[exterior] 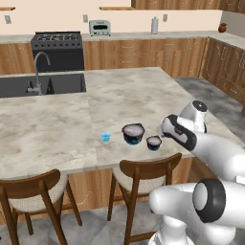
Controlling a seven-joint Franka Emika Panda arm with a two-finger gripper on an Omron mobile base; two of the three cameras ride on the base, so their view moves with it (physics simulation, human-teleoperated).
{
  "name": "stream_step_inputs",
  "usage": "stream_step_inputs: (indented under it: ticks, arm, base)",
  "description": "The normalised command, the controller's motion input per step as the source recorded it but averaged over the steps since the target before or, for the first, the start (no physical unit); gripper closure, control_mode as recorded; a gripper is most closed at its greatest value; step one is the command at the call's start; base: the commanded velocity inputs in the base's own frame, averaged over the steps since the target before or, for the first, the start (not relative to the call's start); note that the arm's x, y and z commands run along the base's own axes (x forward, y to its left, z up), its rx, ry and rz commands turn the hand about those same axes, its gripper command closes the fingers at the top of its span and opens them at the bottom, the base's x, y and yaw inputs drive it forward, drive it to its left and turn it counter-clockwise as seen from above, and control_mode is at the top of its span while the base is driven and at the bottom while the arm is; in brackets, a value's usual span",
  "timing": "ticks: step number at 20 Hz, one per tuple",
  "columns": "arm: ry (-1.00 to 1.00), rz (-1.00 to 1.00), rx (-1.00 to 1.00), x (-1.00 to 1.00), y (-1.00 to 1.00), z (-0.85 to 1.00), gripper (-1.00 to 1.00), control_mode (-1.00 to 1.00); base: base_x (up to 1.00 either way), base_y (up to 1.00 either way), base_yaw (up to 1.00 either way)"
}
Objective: Stack the yogurt containers by placing the smaller containers on top of the larger containers.
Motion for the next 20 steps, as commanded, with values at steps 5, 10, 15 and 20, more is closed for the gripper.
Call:
stream_step_inputs:
  ticks: [5,10,15,20]
  arm:
    - [0.0,0.0,0.04,0.25,0.0,-0.34,-1.0,-1.0]
    - [0.0,0.0,0.03,0.29,0.0,-0.35,-1.0,-1.0]
    - [0.0,-0.01,0.03,0.28,0.04,-0.3,-1.0,-1.0]
    - [-0.01,-0.01,0.0,0.2,0.09,-0.17,-1.0,-1.0]
  base:
    - [0.0,0.0,0.0]
    - [0.0,0.0,0.0]
    - [0.0,0.0,0.0]
    - [0.0,0.0,0.0]
